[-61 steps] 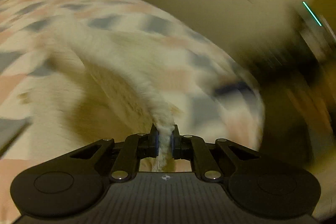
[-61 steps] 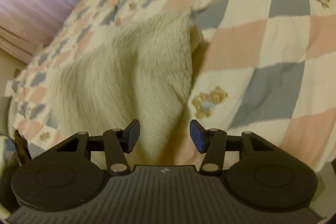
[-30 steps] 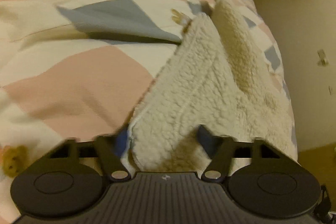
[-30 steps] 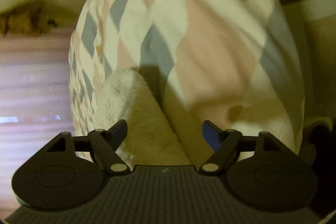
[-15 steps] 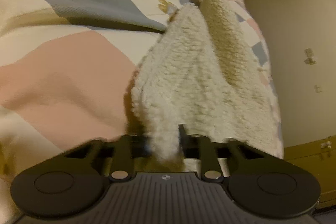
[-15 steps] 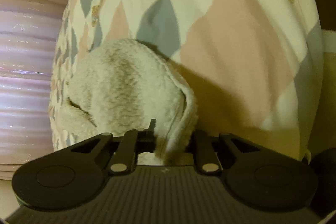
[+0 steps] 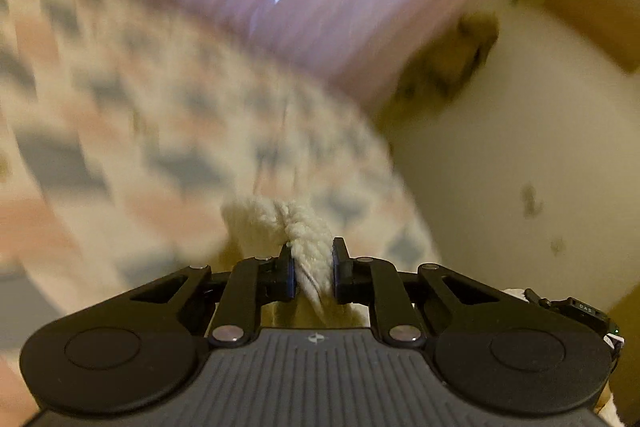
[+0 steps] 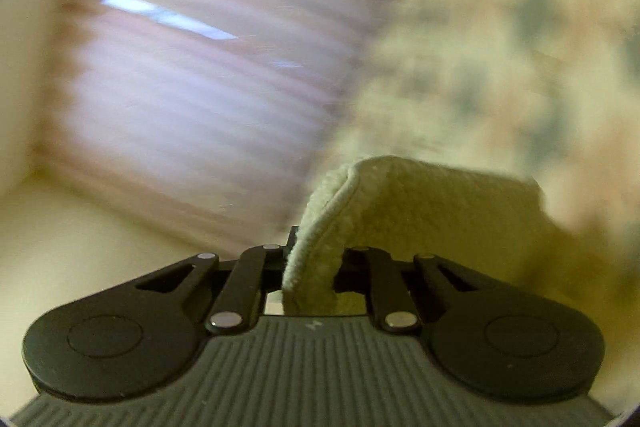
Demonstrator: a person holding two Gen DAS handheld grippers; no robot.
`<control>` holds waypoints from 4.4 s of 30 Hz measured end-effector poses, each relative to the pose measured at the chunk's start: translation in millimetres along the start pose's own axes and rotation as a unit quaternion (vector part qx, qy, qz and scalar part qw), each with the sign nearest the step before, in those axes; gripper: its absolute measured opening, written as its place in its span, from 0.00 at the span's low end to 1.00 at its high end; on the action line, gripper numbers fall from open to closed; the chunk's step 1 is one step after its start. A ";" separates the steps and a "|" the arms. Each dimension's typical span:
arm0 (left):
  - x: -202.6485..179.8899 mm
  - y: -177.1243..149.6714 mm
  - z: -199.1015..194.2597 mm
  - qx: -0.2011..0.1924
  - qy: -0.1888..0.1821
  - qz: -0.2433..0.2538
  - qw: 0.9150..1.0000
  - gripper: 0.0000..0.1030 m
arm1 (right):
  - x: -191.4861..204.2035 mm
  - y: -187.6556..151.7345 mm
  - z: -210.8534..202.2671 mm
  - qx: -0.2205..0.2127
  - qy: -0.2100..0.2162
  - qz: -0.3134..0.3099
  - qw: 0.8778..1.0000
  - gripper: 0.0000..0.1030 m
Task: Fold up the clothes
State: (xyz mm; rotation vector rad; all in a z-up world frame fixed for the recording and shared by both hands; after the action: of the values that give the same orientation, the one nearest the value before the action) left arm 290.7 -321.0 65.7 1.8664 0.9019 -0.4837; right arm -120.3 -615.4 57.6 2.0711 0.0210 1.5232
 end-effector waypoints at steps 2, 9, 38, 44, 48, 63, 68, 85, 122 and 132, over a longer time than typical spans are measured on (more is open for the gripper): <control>-20.9 42.9 -19.6 -0.051 0.000 0.005 0.999 0.15 | 37.9 24.5 30.5 0.001 0.058 -0.035 0.998 0.11; -44.4 161.4 -23.6 -0.126 0.058 -0.008 0.990 0.15 | 88.5 73.7 175.0 0.066 0.057 -0.026 0.996 0.11; 168.2 -147.6 -59.3 0.154 0.347 -0.130 0.916 0.19 | -189.3 -170.0 29.6 0.310 -0.329 0.023 0.892 0.21; 191.6 -161.4 -40.7 0.134 0.312 -0.165 0.926 0.51 | -197.4 -146.3 52.8 0.275 -0.299 -0.050 0.912 0.44; 210.9 -194.1 -12.6 0.114 0.298 -0.188 0.929 0.61 | -211.6 -130.4 69.5 0.253 -0.284 -0.069 0.922 0.50; 231.1 -231.4 14.3 0.069 0.176 -0.089 0.978 0.12 | -260.7 -169.8 81.7 0.228 -0.148 -0.093 0.958 0.15; 223.2 -214.7 -23.1 0.024 0.113 -0.081 0.990 0.10 | -231.0 -171.0 37.5 0.177 -0.081 -0.109 0.975 0.13; 202.8 -301.1 -94.4 0.026 0.217 -0.049 0.975 0.39 | -239.2 -201.0 -90.7 0.105 -0.105 -0.082 0.986 0.45; 174.5 -276.0 -76.2 0.025 0.189 -0.072 0.979 0.21 | -220.9 -211.3 -94.7 0.207 -0.174 -0.080 0.960 0.10; 102.9 -311.5 -54.0 0.014 0.339 0.094 0.936 0.41 | -128.0 -264.7 -60.3 0.152 -0.154 -0.407 0.887 0.19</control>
State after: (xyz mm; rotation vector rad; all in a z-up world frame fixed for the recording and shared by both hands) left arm 117.2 -154.9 -164.1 2.1560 1.1365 0.2981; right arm -137.3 -409.5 -160.0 2.0922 0.9378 0.6929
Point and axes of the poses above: each gripper's, at about its wrist camera, not at the fingertips, and z roughly the way its jaws point, x to its left, y to its top, the point moved 4 cm from there along z, roughly the way its jaws point, and after that the axes turned 4 degrees about -z, right-handed, at the moved point
